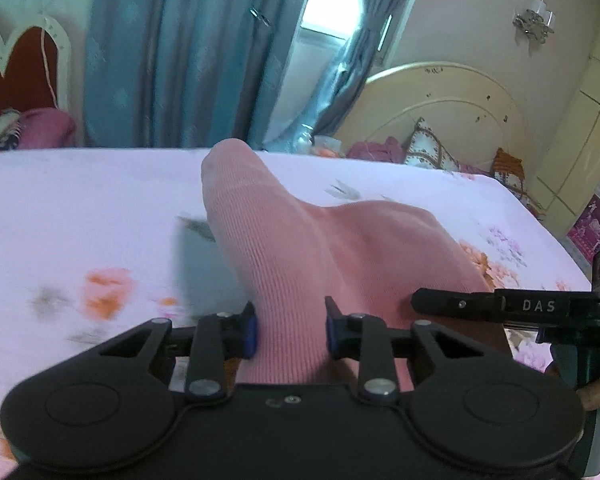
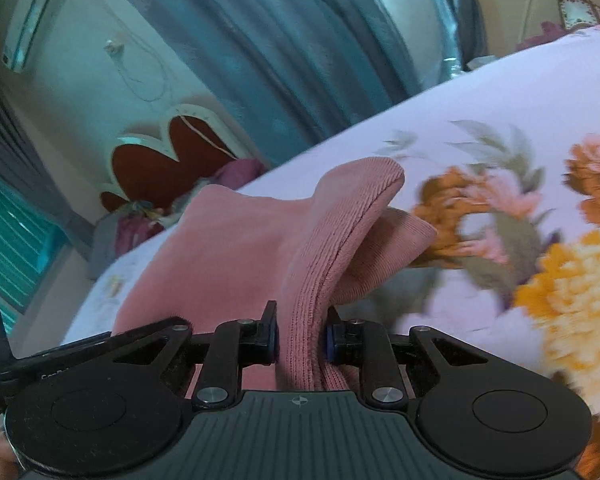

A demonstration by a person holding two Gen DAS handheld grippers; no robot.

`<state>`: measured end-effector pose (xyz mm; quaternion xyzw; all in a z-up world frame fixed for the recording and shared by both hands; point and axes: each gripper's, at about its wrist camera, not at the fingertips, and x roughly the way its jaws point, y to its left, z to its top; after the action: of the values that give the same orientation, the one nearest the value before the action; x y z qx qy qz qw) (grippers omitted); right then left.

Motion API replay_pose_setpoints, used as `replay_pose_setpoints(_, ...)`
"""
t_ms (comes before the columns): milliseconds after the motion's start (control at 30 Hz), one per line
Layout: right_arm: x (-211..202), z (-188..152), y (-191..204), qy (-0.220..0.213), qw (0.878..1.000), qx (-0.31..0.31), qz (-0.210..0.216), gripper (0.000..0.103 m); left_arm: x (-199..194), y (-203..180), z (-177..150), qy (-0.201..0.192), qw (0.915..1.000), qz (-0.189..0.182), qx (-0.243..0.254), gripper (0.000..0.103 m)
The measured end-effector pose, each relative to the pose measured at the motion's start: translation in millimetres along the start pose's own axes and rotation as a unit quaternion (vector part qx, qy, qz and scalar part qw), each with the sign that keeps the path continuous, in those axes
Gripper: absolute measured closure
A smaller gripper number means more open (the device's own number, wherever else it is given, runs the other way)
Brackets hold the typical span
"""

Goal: Fold small clothes

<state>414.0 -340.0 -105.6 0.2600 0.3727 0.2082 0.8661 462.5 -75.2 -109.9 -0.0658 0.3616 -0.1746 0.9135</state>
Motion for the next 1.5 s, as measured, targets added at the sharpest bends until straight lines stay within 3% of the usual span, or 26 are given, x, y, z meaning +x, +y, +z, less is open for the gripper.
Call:
replay_pose_setpoints(100, 18, -9, 37, 0.002, 1.0, -0.001, 0.014, 0.082, -26, 33, 1, -0.009, 0.9999, 0.012, 0.002, 0.074)
replay_pose_setpoints(300, 70, -44, 137, 0.001, 1.0, -0.016, 0.024, 0.082, -77, 133, -4, -0.021, 0.9997, 0.016, -0.004, 0.074)
replay_pose_setpoints(533, 161, -88, 238, 0.019, 0.999, -0.007, 0.033, 0.082, -121, 256, -11, -0.012, 0.9991, 0.034, -0.019, 0.074)
replay_pose_setpoints(767, 240, -108, 275, 0.046, 0.999, -0.005, 0.018, 0.082, -116, 330, -21, 0.001, 0.9982, 0.055, -0.023, 0.074)
replay_pose_setpoints(933, 264, -116, 265, 0.053, 0.998, -0.011, -0.032, 0.082, -95, 362, -45, 0.024, 0.9967, 0.072, -0.027, 0.065)
replay_pose_setpoints(1100, 271, -123, 263, 0.069, 0.994, -0.046, -0.064, 0.081, -97, 371, -55, 0.016, 0.9958, 0.088, -0.019, 0.036)
replay_pose_setpoints(1233, 264, -125, 266, 0.051, 0.994, -0.049, -0.088, 0.074, -106, 370, -53, 0.011, 0.9948, 0.101, -0.001, 0.034)
replay_pose_setpoints(1367, 257, -116, 279, 0.027, 0.992, -0.07, -0.1, 0.074, -129, 360, -50, -0.04, 0.9906, 0.128, 0.027, 0.037)
replay_pose_setpoints(1500, 267, -106, 279, 0.034, 0.993, -0.056, -0.103, 0.074, -132, 354, -35, -0.056, 0.9923, 0.107, 0.028, 0.041)
